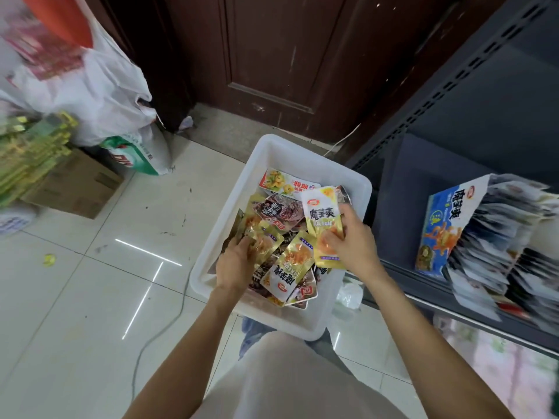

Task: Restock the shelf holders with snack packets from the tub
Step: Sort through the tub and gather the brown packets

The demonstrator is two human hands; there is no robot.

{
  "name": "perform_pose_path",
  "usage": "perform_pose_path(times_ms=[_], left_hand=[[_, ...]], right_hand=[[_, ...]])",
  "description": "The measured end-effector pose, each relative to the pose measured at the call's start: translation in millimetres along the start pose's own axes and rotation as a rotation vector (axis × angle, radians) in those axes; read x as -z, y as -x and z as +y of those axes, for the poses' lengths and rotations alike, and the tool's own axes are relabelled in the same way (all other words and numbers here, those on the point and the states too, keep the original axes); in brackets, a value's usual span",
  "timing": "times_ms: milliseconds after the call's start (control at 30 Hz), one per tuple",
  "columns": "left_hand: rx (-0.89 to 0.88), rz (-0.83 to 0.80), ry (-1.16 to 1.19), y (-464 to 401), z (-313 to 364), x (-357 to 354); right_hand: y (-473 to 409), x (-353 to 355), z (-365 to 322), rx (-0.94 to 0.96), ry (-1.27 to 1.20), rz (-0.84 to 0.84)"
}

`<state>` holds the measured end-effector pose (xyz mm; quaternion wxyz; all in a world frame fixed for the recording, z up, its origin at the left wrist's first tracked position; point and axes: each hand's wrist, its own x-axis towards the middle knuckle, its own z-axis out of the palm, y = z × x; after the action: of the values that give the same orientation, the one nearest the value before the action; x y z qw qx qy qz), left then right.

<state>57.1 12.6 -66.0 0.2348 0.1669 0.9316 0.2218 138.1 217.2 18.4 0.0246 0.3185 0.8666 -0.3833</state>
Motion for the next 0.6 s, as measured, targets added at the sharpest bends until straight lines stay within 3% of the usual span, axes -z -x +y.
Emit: perform_pose_path(times_ms=[67, 167, 267, 400, 500, 600], left_hand=[[-0.014, 0.07, 0.131, 7, 6, 13], [0.053, 0.14, 0.556, 14, 27, 44], [0.09, 0.055, 1.037, 24, 58, 72], [0.066, -0.092, 1.338, 34, 101, 85], [0.029, -0.176, 1.35, 43, 137, 81], [-0.116, -0.15, 1.22, 58, 183, 73]], right_hand=[[10, 9, -6, -0.145, -0.553, -0.022], [24, 24, -9, -0.212, -0.906, -0.011], [39, 41, -11, -0.231, -0.991, 0.029], [63, 77, -8, -0.093, -0.931, 0.157], [87, 122, 4, 0.045, -0.907, 0.217], [114, 179, 30, 0.125, -0.904, 0.4]])
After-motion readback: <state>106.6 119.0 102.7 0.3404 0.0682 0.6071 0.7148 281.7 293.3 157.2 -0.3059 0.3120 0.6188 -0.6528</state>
